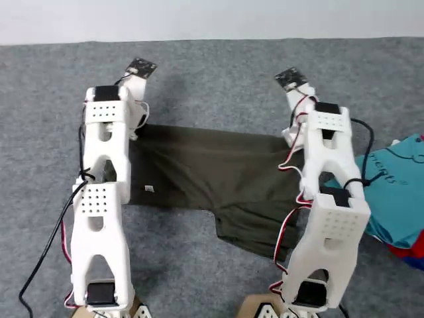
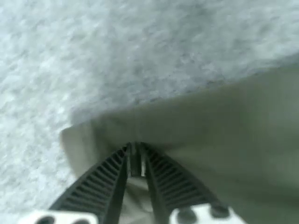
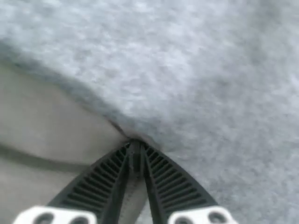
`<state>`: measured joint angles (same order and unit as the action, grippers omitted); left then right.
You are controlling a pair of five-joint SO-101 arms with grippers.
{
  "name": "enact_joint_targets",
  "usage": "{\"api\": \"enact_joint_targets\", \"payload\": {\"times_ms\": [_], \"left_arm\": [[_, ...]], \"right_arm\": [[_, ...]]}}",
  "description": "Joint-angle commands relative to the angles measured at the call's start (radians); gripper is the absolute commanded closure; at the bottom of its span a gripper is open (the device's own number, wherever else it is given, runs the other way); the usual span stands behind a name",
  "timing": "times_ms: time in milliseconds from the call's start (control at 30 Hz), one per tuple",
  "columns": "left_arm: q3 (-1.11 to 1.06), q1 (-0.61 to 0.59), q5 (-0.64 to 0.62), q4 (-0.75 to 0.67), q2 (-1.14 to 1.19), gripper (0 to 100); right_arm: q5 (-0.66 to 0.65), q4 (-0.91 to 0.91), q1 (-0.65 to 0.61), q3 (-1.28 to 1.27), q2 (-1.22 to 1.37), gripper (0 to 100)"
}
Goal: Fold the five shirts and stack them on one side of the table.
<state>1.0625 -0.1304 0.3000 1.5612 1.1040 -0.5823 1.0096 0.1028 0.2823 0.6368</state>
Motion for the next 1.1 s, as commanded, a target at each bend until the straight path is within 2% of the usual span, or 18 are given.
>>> {"api": "enact_joint_targets", "payload": {"times_ms": [0, 200, 400, 567, 733, 833, 933, 1067], "left_arm": [[0.085, -0.029, -0.009, 0.066, -0.014, 98], [0.249, -0.029, -0.009, 0.172, -0.014, 97], [0.381, -0.049, -0.014, 0.193, -0.032, 87], [0.354, -0.052, -0.015, 0.196, -0.132, 86], [0.125, -0.051, -0.015, 0.196, -0.313, 87], [-0.084, -0.038, -0.009, 0.195, -0.436, 94], [-0.326, -0.012, 0.057, 0.193, -0.532, 100], [-0.587, 0.011, 0.071, 0.187, -0.614, 100]], "right_arm": [[0.0, -0.001, 0.031, 0.058, -0.012, 99.0], [0.005, 0.081, 0.004, 0.135, -0.013, 99.0], [0.008, 0.303, -0.031, 0.381, -0.013, 99.0], [0.008, 0.498, -0.068, 0.58, -0.012, 99.0], [0.018, 0.684, -0.114, 0.677, -0.012, 99.0], [0.097, 0.773, -0.133, 0.697, -0.01, 99.0], [0.146, 0.783, -0.133, 0.649, -0.012, 99.0], [0.15, 0.773, -0.133, 0.549, -0.001, 99.0]]}}
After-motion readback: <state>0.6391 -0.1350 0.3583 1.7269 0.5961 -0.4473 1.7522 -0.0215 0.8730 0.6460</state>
